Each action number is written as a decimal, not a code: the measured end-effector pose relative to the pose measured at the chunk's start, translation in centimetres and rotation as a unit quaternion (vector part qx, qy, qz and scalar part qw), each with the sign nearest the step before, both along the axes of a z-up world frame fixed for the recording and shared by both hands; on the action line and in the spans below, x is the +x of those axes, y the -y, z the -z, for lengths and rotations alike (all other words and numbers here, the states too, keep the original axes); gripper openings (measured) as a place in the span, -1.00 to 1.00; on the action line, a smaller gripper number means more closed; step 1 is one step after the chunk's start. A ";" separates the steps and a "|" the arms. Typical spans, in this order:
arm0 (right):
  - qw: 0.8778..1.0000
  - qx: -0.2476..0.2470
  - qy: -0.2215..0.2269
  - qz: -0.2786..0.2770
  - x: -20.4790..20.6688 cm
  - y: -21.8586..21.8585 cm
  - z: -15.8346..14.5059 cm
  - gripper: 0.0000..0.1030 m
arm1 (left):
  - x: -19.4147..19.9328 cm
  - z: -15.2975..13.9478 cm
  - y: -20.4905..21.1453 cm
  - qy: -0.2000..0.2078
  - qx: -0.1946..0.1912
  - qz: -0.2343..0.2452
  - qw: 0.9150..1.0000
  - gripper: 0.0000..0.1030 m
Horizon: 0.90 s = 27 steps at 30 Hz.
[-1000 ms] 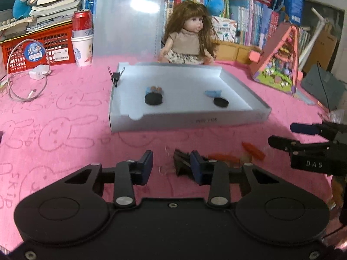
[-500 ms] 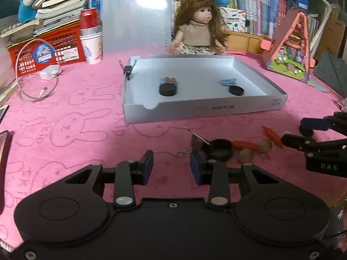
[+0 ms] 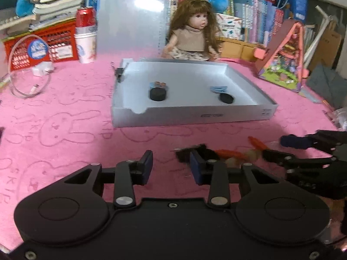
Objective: Organize rigid objects
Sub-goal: 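Reach the left gripper toward the black binder clip while the right approaches the clear disc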
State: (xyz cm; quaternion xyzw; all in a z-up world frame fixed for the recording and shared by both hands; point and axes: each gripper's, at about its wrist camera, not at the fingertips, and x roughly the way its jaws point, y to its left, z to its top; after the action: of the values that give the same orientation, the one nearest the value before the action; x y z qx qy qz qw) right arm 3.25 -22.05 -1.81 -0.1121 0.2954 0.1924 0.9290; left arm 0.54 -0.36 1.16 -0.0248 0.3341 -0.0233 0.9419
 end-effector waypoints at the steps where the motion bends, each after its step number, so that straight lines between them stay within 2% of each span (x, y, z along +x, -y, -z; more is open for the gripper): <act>1: 1.000 -0.001 0.001 0.001 0.0 0.1 0.0 0.11 | 0.0 0.0 0.0 0.002 0.009 -0.006 1.000 -0.32; 3: 1.000 -0.004 0.004 0.006 -0.1 0.4 -0.1 0.11 | 0.0 0.1 -0.3 0.007 0.026 -0.019 0.999 -0.32; 5: 1.000 -0.005 0.004 0.009 -0.1 0.7 -0.2 0.11 | 0.0 0.0 -0.7 0.007 0.026 -0.026 0.999 -0.32; 13: 1.000 -0.001 -0.001 0.022 0.2 1.3 -0.1 0.10 | -0.2 -0.4 -1.1 -0.004 -0.053 0.014 0.998 -0.28; 17: 1.000 0.004 -0.003 0.022 0.2 1.2 0.0 -0.03 | 0.4 0.1 -0.6 -0.007 -0.071 0.019 0.997 -0.24; 21: 1.000 0.010 -0.004 0.022 0.3 1.4 0.0 -0.04 | 1.4 0.9 -0.6 -0.004 -0.081 0.003 0.997 -0.18; 27: 0.999 0.012 -0.005 0.035 0.5 2.1 0.0 -0.04 | 1.1 0.6 -0.1 0.024 -0.034 -0.010 0.999 -0.16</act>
State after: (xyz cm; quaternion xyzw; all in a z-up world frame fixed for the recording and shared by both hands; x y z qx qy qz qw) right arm 3.77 -24.13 -1.84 -0.0897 0.3019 0.1639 0.9348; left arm 1.66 -0.29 0.56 -0.0596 0.3099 -0.0255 0.9485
